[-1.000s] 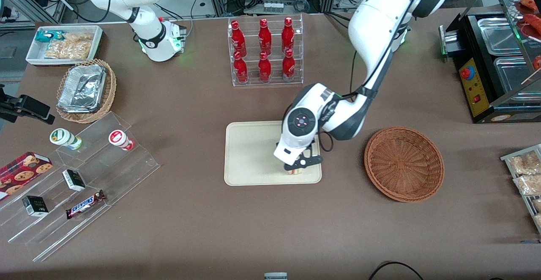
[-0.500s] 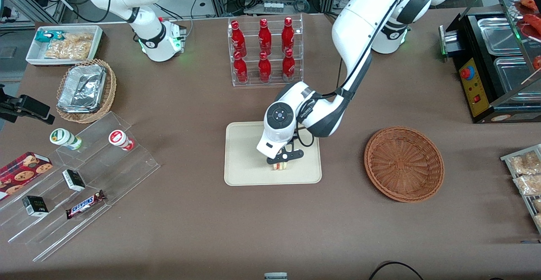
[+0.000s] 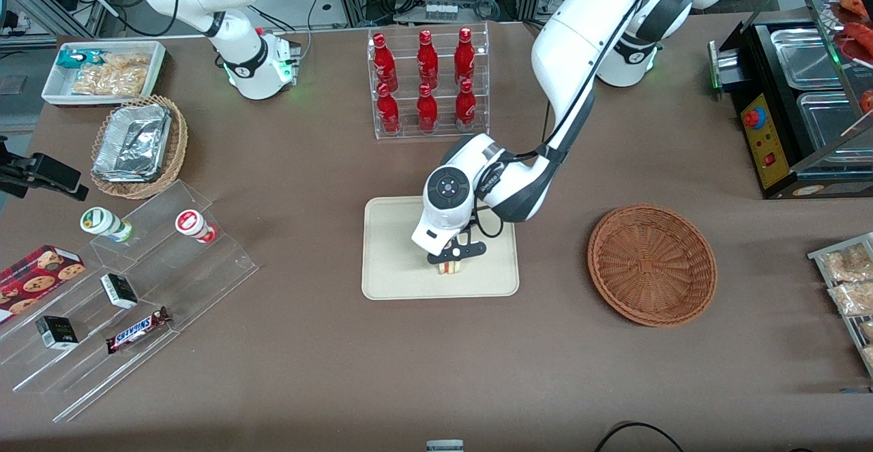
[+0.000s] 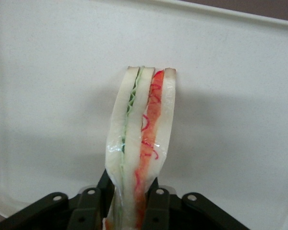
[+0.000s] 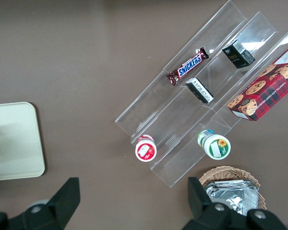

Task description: Place sandwich from basket to tray

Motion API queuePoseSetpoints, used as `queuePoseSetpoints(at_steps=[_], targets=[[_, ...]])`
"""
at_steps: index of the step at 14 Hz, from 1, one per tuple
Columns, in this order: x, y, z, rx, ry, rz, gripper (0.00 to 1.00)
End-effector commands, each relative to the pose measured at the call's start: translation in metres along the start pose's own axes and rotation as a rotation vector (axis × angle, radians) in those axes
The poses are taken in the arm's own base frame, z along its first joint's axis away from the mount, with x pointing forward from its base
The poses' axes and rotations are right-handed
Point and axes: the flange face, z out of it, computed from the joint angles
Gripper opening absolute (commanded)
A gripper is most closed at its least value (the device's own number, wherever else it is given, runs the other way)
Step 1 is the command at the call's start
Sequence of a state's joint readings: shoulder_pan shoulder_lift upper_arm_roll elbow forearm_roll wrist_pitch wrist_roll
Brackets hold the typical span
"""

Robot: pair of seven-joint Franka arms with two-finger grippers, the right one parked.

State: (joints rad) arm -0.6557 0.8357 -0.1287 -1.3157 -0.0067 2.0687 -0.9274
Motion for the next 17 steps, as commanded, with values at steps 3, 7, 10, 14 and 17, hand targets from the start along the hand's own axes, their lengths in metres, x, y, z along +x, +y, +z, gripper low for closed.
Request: queuePoseSetpoints(at_steps=[3, 7, 10, 14, 17], targets=[[0.0, 0.007, -0.048, -0.042, 0.051, 0.005, 1.0], [0.013, -0.015, -0.089, -0.009, 0.066, -0.028, 1.0], [0.025, -0.041, -0.134, -0.018, 0.114, -0.069, 1.0], [0.033, -0.107, -0.153, 0.114, 0.038, -0.139, 1.0], [0.056, -0.152, -0.172, 0.109, 0.012, -0.121, 1.0]])
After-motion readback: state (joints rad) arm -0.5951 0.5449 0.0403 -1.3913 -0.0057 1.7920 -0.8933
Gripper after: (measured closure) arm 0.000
